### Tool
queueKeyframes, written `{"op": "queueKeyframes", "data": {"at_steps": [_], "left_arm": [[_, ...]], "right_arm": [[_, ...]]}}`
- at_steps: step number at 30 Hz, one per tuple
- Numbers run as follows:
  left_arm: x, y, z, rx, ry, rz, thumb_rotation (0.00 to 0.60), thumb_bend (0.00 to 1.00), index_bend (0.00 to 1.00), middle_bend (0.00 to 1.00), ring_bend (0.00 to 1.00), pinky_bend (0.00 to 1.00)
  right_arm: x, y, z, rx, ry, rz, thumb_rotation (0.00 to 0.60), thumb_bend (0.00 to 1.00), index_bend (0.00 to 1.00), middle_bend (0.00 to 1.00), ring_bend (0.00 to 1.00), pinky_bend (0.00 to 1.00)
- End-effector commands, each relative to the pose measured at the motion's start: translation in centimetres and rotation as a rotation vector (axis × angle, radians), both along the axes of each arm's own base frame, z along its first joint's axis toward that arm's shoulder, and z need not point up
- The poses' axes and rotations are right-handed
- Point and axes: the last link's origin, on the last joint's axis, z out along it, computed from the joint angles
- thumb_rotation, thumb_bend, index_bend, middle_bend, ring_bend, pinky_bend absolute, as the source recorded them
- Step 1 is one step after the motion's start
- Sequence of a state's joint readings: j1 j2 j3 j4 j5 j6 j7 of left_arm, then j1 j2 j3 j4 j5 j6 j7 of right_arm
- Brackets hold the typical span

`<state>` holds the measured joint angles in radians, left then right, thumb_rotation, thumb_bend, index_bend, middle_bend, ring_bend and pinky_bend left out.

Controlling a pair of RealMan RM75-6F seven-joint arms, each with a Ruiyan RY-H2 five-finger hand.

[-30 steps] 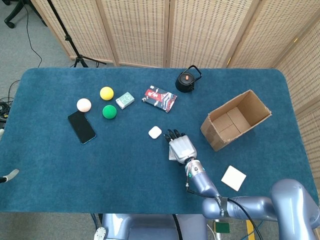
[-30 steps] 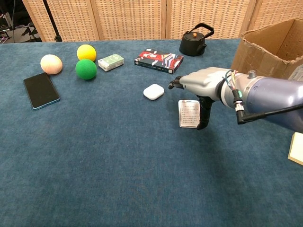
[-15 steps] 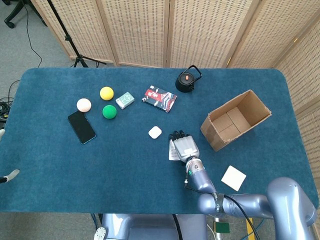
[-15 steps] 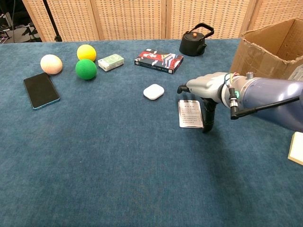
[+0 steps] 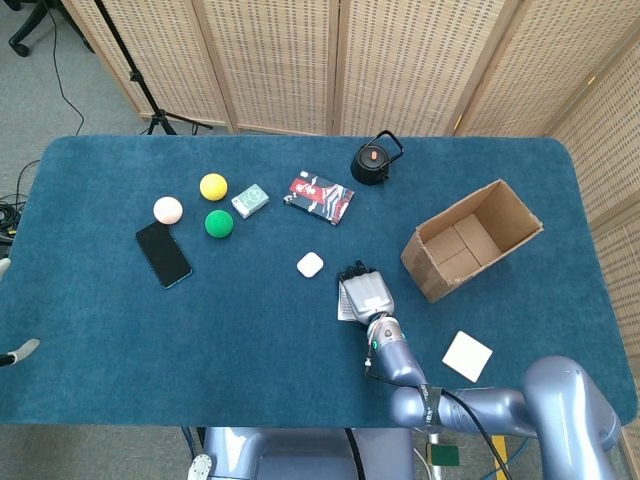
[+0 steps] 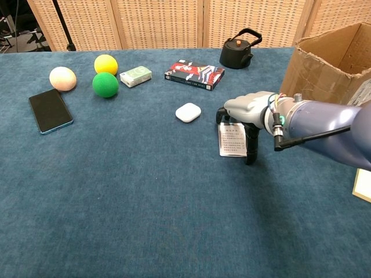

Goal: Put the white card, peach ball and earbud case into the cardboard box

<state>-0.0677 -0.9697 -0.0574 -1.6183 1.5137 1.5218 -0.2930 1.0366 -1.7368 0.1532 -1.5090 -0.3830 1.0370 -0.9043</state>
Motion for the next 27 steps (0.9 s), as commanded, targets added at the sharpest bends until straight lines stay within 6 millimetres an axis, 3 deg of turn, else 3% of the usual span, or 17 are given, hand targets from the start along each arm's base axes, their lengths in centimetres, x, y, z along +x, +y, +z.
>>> {"op": "queueKeyframes", "data": {"at_steps": [1, 5, 12, 27], "left_arm": [[0.0, 0.0, 0.0, 0.0, 0.0, 0.0, 0.6, 0.01, 0.0, 0.0, 0.0, 0.09], [0.0, 0.0, 0.0, -0.001, -0.001, -0.001, 0.6, 0.01, 0.0, 0.0, 0.0, 0.09], [0.0, 0.0, -0.1, -0.004, 0.002, -0.001, 0.6, 0.01, 0.0, 0.0, 0.0, 0.09], [0.2, -0.1, -0.1, -0.005, 0.003, -0.007, 0.6, 0.01, 0.0, 0.0, 0.0, 0.09]], "right_arm": [[-0.1, -0.1, -0.1, -0.011, -0.01, 0.002, 0.6, 0.12, 0.26, 0.3, 0.15, 0.22], [-0.6, -0.2, -0.1, -0.014, -0.016, 0.002, 0.6, 0.2, 0.35, 0.4, 0.23, 0.22], [-0.9, -0.1, 0.2, -0.019, -0.036, 0.012, 0.6, 0.32, 0.38, 0.43, 0.26, 0.22], [2.4, 1.3, 4.1, -0.033, -0.154, 0.108, 0.6, 0.35, 0.38, 0.43, 0.26, 0.22]]}}
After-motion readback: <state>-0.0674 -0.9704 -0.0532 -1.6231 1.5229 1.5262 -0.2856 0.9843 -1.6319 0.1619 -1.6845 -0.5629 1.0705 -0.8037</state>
